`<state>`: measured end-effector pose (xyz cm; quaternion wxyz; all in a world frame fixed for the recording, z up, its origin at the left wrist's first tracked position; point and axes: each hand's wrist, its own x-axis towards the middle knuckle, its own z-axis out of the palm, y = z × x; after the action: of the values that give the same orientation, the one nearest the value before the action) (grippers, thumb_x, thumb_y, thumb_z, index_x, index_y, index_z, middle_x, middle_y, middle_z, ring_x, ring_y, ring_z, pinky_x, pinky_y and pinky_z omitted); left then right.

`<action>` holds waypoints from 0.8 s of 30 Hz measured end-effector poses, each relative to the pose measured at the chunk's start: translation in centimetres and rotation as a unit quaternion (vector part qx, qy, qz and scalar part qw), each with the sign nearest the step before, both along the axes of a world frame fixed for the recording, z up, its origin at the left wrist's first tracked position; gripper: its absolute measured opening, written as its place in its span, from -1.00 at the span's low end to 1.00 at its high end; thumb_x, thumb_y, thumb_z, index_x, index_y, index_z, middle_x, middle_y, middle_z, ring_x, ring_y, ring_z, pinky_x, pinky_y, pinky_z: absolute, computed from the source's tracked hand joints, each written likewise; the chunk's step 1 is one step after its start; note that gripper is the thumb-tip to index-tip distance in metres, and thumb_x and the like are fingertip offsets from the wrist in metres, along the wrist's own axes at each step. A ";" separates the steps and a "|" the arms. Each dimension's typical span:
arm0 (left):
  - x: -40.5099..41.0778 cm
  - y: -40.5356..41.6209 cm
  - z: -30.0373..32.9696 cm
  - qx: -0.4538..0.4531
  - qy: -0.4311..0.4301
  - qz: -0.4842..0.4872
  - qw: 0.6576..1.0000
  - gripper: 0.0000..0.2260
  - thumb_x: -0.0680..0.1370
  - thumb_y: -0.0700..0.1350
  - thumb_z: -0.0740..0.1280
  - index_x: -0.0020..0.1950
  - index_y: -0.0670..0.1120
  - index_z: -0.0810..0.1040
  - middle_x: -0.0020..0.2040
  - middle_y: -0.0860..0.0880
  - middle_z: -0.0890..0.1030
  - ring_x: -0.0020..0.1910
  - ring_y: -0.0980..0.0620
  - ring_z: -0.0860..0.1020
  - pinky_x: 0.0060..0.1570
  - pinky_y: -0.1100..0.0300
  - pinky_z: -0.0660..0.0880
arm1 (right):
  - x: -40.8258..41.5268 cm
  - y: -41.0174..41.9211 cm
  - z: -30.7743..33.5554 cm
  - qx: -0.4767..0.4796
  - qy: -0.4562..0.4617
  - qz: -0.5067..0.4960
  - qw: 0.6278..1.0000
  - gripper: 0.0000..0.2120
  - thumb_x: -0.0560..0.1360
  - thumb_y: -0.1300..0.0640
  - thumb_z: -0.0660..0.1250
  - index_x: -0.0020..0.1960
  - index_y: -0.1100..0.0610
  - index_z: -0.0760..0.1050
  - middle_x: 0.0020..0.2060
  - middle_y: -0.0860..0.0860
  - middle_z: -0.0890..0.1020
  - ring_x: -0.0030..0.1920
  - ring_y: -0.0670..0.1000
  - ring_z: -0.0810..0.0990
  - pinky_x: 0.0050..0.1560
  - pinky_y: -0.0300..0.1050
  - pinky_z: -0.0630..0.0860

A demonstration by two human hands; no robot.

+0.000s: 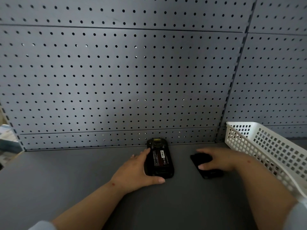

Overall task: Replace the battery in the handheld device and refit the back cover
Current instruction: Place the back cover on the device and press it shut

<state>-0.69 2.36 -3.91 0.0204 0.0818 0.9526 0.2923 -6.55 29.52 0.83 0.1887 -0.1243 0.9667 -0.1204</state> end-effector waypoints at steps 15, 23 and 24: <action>0.6 0.3 0.8 -0.018 -0.006 -0.004 1.000 -0.09 0.35 0.25 0.38 0.51 0.05 -0.09 0.54 0.02 0.08 0.52 0.00 -0.01 0.45 0.17 -0.01 | -2.0 -0.8 0.6 -0.403 -0.038 -0.107 0.908 -0.86 0.43 0.31 0.36 -0.10 0.09 0.57 -0.07 0.08 0.63 -0.10 -0.02 0.59 -0.08 -0.20 0.51; 0.4 0.1 0.6 -0.010 0.003 -0.005 1.000 -0.08 0.32 0.25 0.40 0.50 0.08 -0.07 0.50 0.07 0.20 0.48 0.07 0.13 0.44 0.18 0.07 | -3.1 -6.7 -0.1 -0.617 -0.140 -0.148 0.760 -0.81 0.52 0.32 0.20 0.01 0.14 0.55 -0.02 0.14 0.60 -0.02 0.06 0.58 -0.13 -0.05 0.57; 0.4 0.1 0.6 -0.003 0.006 -0.006 1.000 -0.08 0.31 0.25 0.40 0.50 0.10 -0.07 0.48 0.08 0.25 0.46 0.09 0.18 0.44 0.18 0.11 | -3.1 -7.3 0.0 -0.621 -0.152 -0.147 0.755 -0.78 0.53 0.34 0.16 0.02 0.16 0.54 -0.01 0.15 0.59 -0.01 0.07 0.58 -0.09 -0.02 0.56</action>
<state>-0.33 2.45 -3.33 0.0162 0.0889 0.9532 0.2885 -9.69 22.23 0.78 0.1949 -0.0509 0.6447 -0.7374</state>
